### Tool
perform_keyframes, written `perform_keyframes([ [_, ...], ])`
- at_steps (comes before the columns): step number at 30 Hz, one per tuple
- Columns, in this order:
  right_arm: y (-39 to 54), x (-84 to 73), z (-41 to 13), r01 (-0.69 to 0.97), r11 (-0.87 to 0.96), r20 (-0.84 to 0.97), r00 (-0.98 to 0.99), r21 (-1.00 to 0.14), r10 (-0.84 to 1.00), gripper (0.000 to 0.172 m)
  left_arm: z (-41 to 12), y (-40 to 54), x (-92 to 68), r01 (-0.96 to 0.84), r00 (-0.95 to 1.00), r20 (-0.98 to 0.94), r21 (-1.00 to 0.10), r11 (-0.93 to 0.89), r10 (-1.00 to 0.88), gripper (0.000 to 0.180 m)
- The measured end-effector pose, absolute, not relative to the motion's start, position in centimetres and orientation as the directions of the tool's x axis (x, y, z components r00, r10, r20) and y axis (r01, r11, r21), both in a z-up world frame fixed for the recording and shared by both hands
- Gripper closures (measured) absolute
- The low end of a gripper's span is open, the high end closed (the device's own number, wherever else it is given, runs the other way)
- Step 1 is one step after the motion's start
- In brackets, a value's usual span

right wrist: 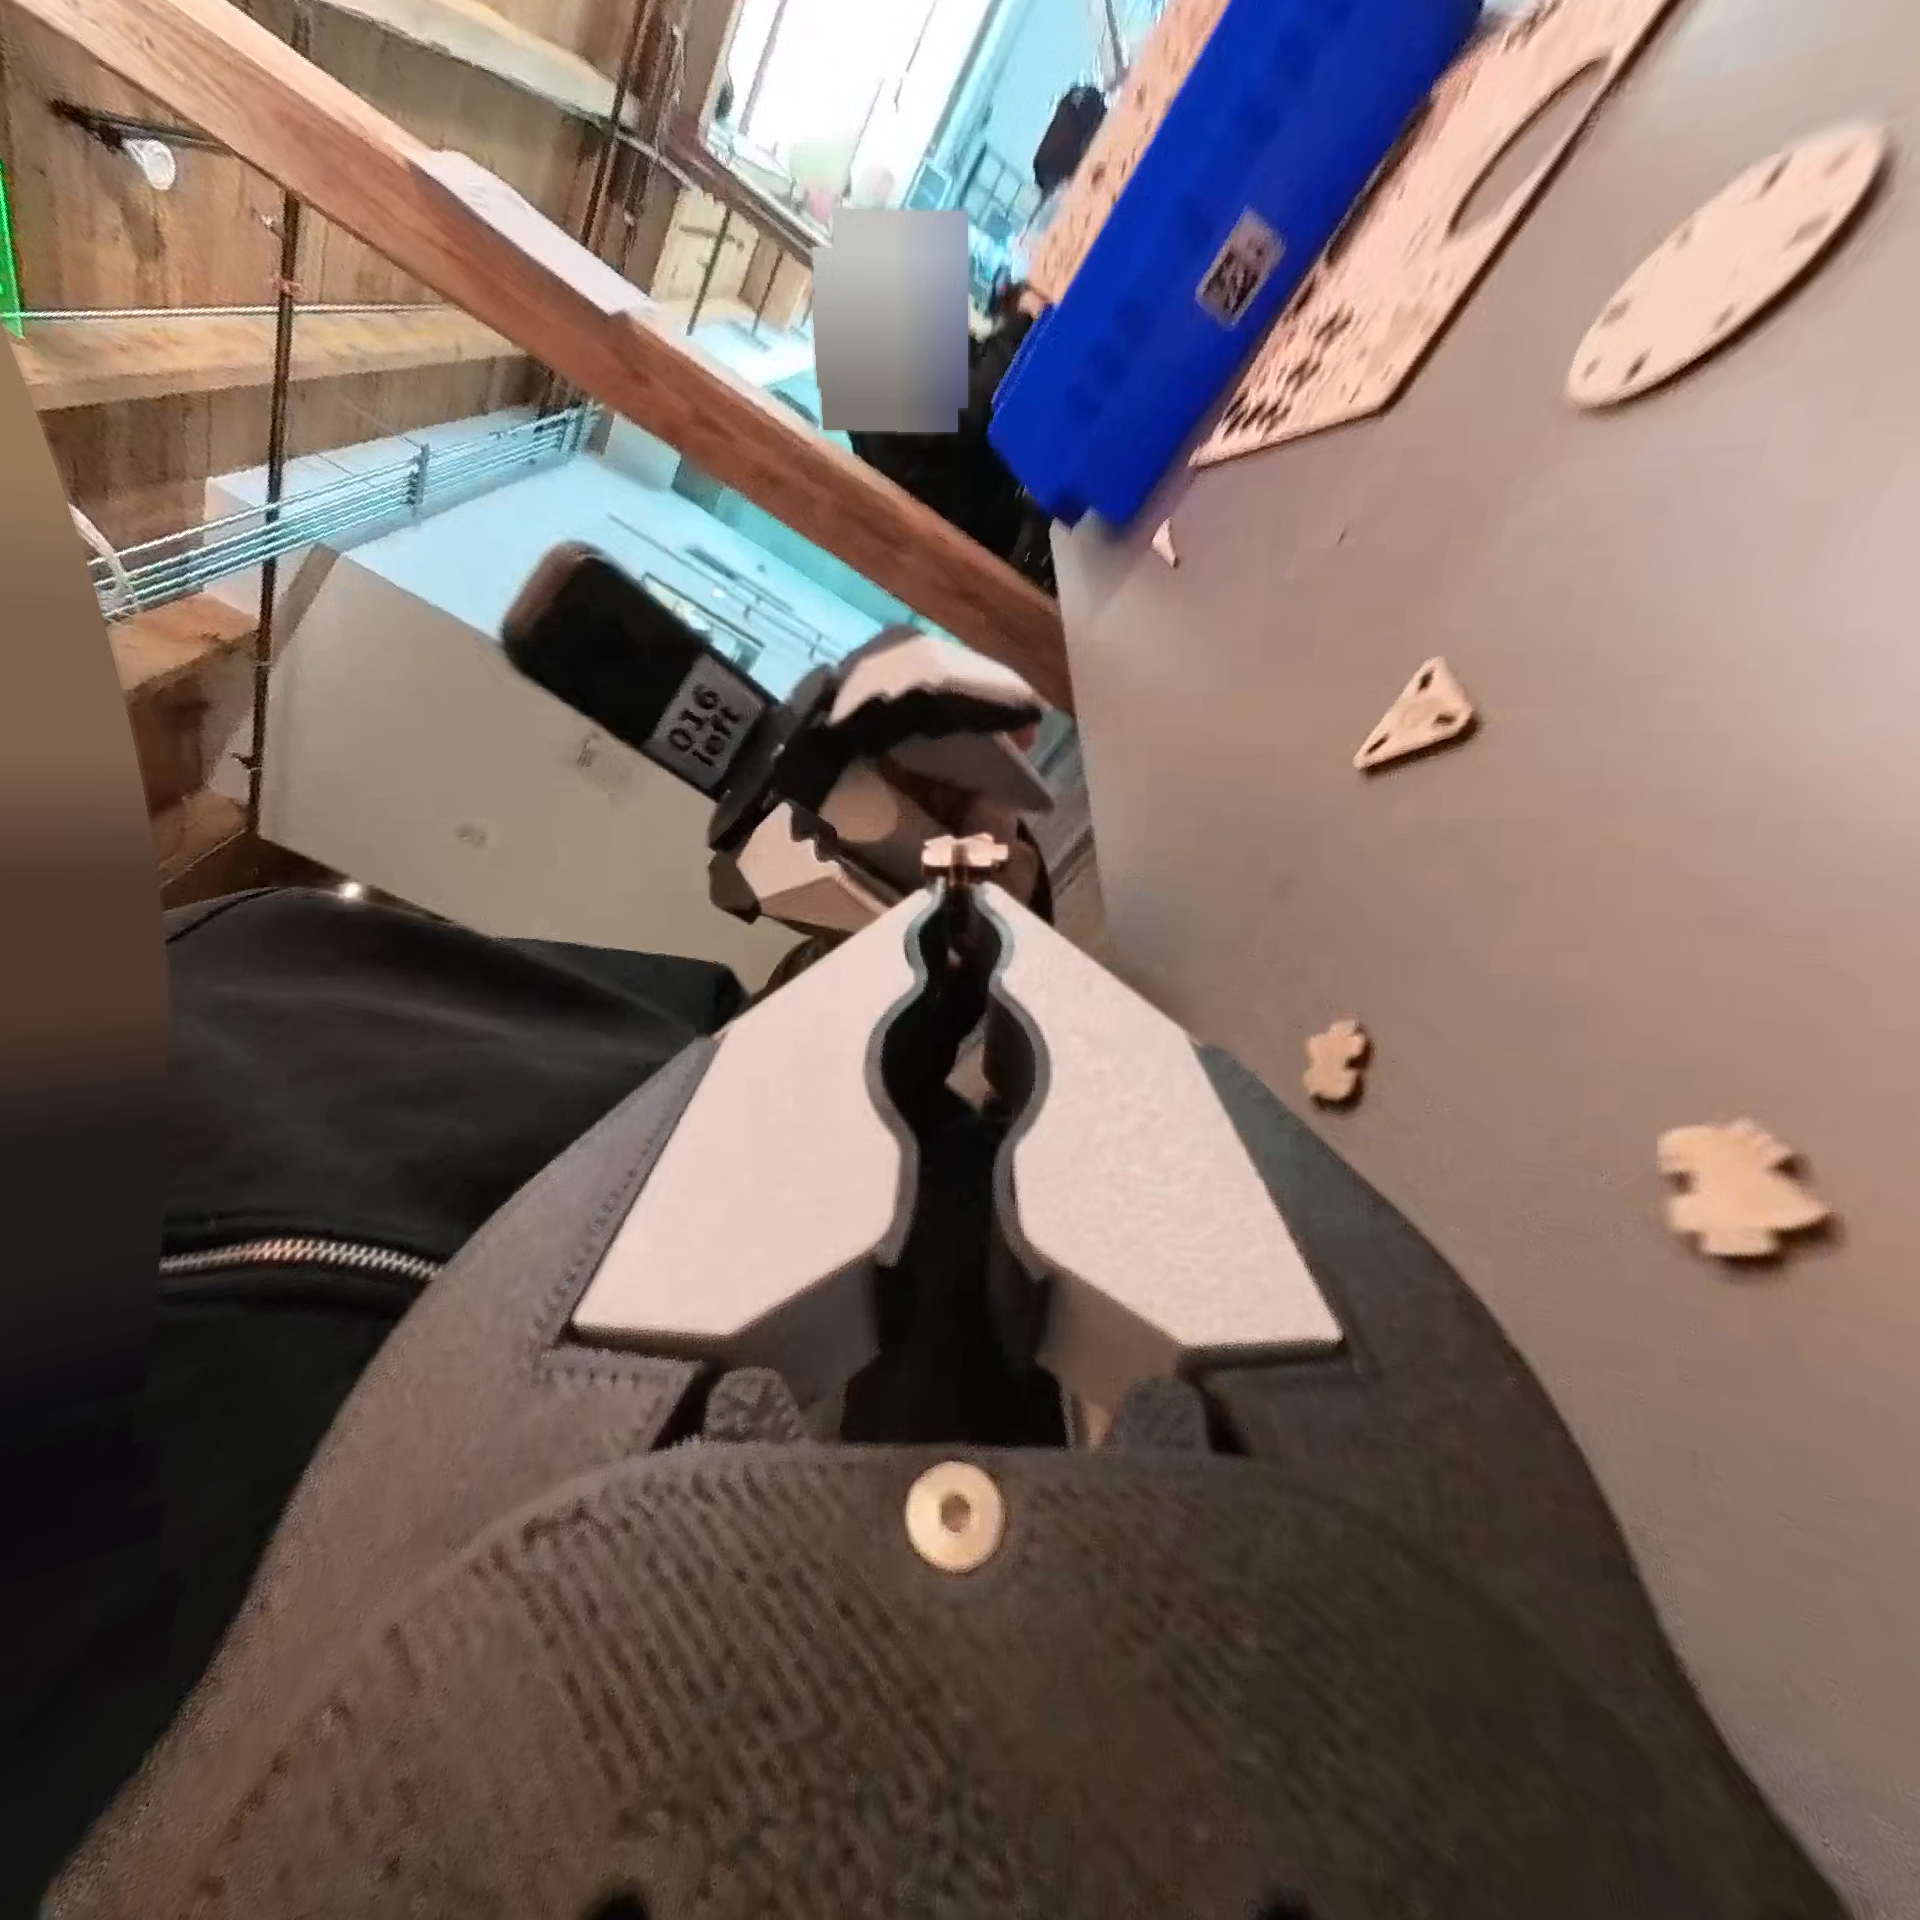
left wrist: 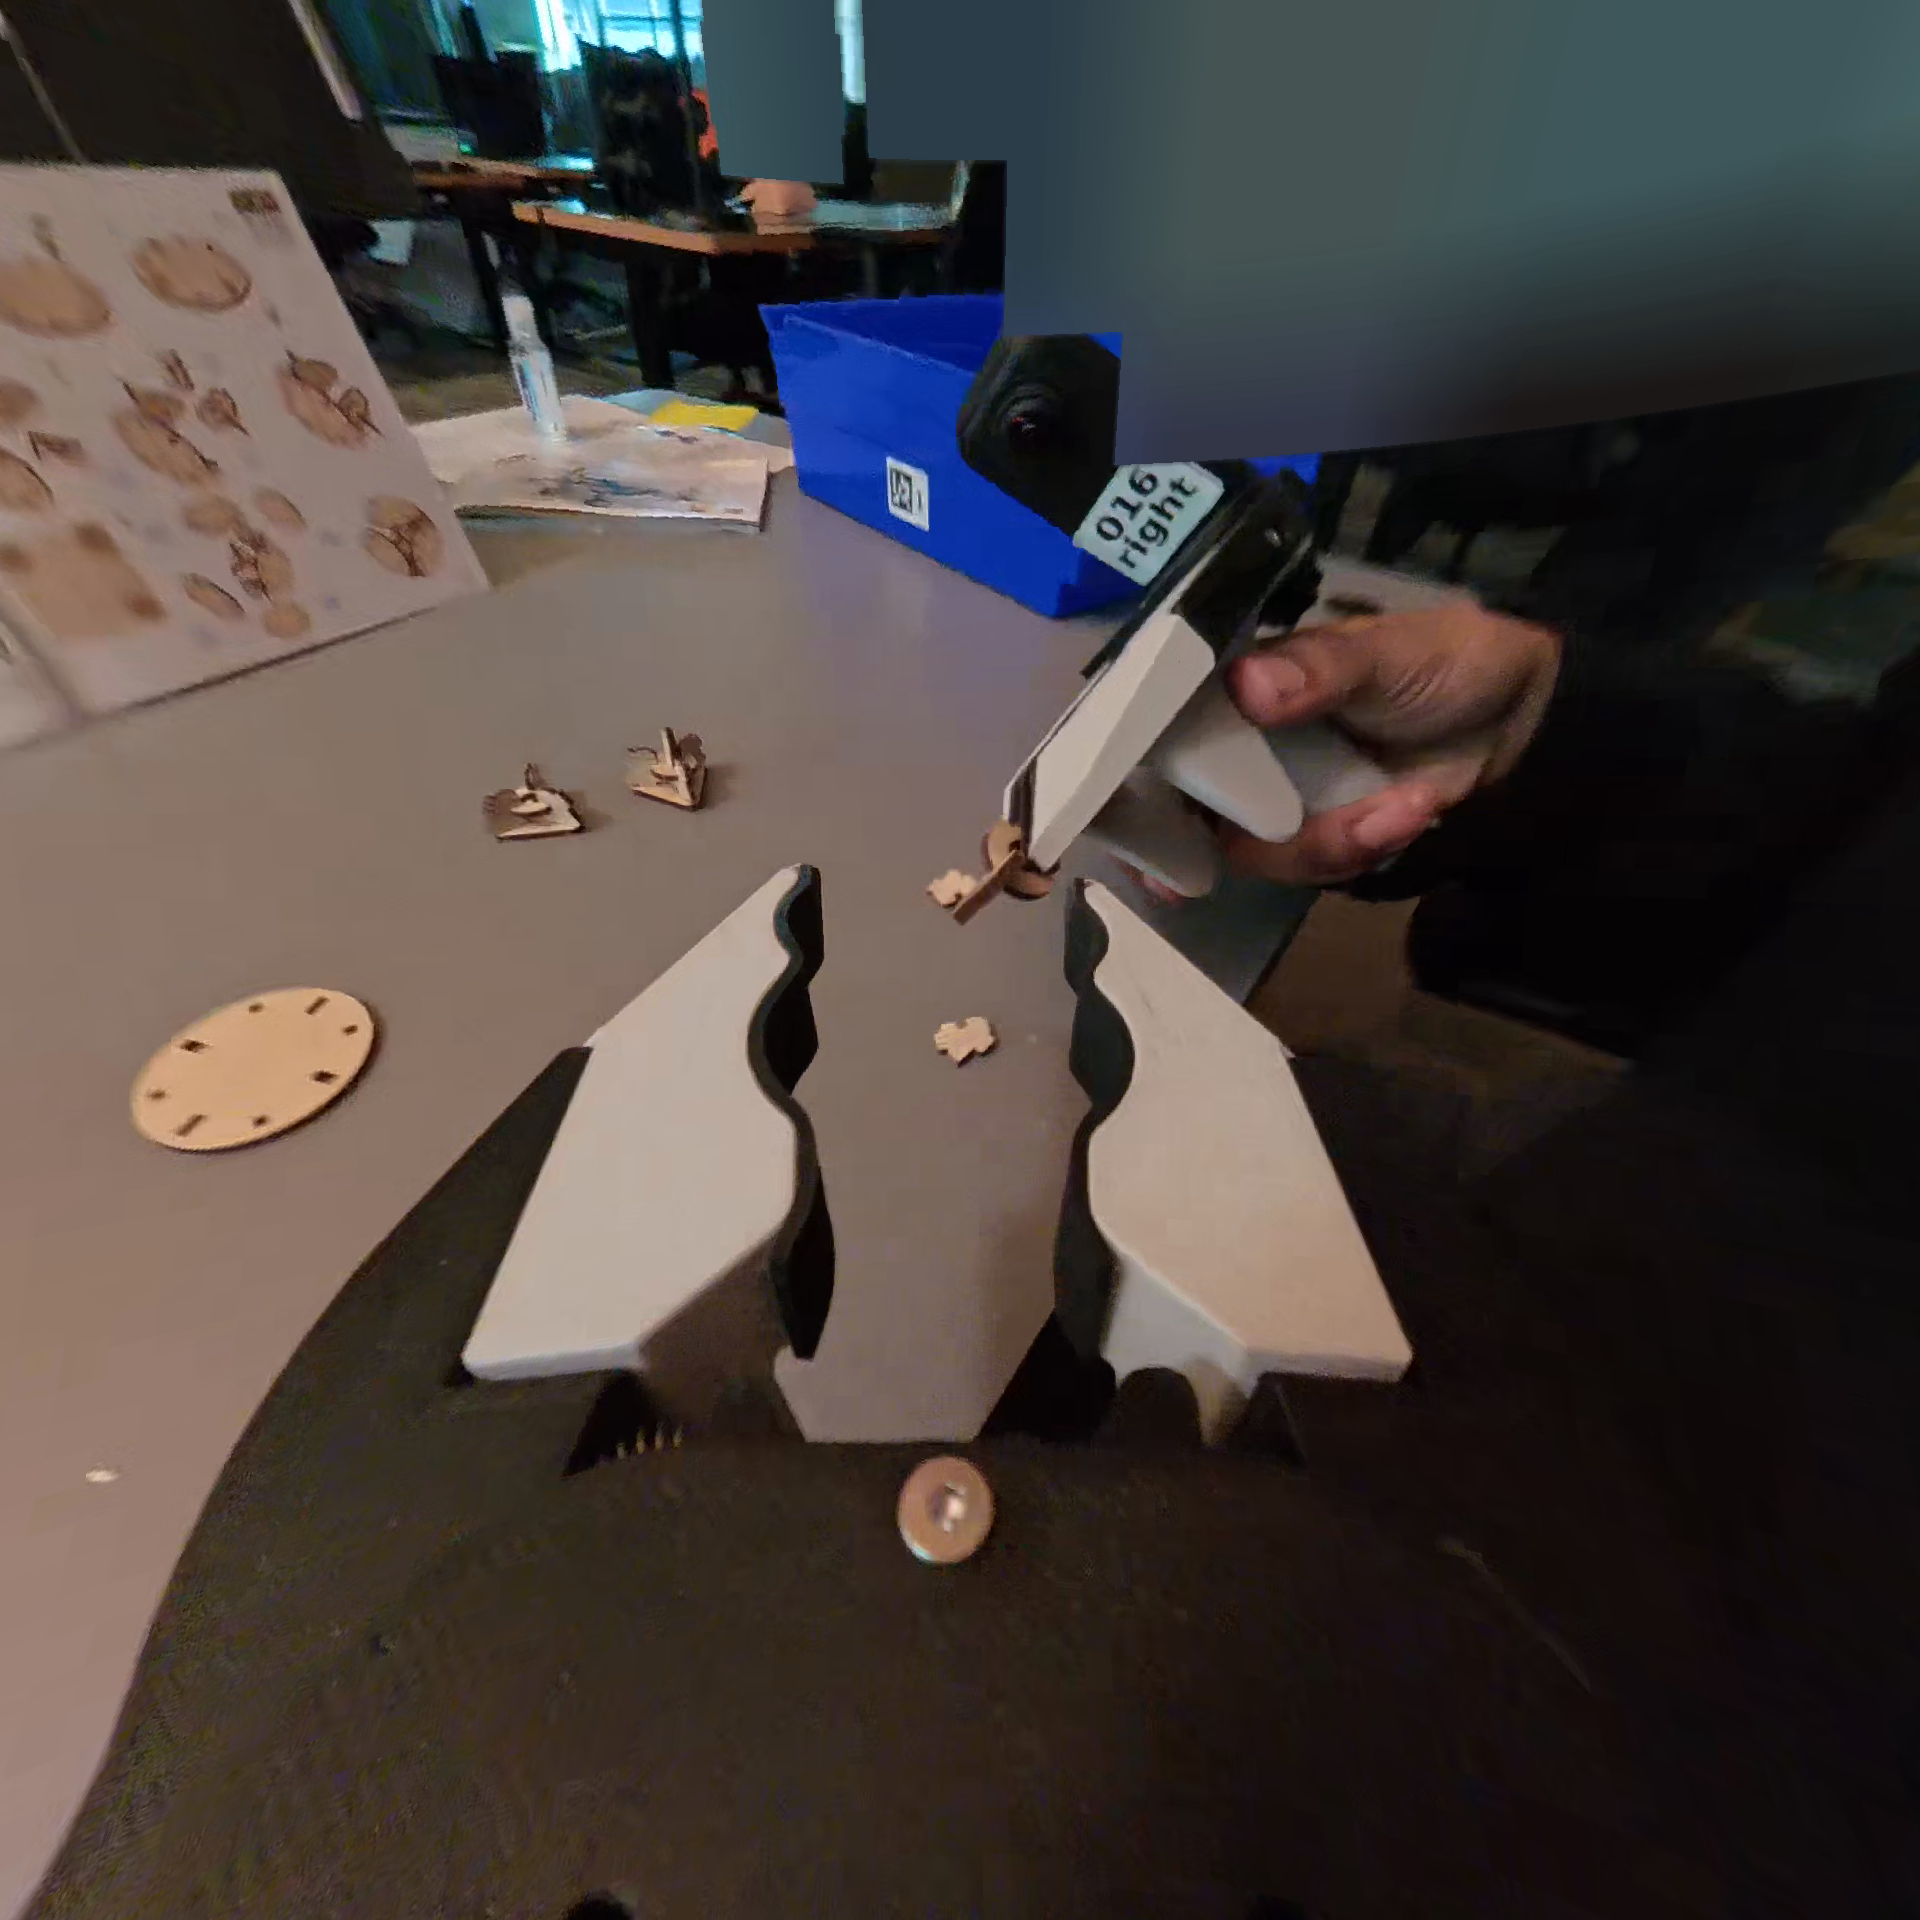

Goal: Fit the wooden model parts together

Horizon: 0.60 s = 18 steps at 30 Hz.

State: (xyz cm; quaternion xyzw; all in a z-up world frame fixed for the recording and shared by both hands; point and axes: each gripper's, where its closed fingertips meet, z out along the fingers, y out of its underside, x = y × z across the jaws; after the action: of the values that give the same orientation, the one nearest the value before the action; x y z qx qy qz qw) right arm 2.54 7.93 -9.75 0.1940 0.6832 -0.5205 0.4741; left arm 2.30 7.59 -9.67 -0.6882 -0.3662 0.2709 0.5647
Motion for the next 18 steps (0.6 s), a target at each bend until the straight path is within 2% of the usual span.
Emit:
perform_keyframes([
  [3,7.9,3.7,-10.3,0.799,0.396,-0.891,-0.387,-0.453,-0.237,0.172,-10.7,8.6,3.6,0.196,0.619,-0.058,-0.955,-0.225,0.784,0.137],
  [8,8.5,4.7,-10.2,0.841,0.416,-0.928,-0.244,-0.347,-0.281,0.172,-10.9,9.3,5.4,0.204,0.661,-0.018,-0.958,-0.203,0.750,0.158],
  [12,8.8,5.4,-10.7,0.826,0.419,-0.922,-0.286,-0.376,-0.262,0.171,-11.0,9.7,5.9,0.180,0.670,-0.051,-0.957,-0.228,0.741,0.159],
  [14,9.0,5.6,-10.9,0.822,0.421,-0.919,-0.300,-0.385,-0.255,0.171,-11.2,10.4,6.5,0.175,0.702,-0.056,-0.953,-0.248,0.710,0.176],
  [16,9.3,5.8,-11.0,0.820,0.418,-0.917,-0.306,-0.390,-0.255,0.170,-11.3,10.5,6.7,0.182,0.706,-0.050,-0.951,-0.249,0.707,0.178],
  [18,9.5,5.8,-11.0,0.812,0.414,-0.908,-0.325,-0.411,-0.264,0.158,-11.1,10.4,6.6,0.185,0.697,-0.031,-0.958,-0.221,0.717,0.178],
])
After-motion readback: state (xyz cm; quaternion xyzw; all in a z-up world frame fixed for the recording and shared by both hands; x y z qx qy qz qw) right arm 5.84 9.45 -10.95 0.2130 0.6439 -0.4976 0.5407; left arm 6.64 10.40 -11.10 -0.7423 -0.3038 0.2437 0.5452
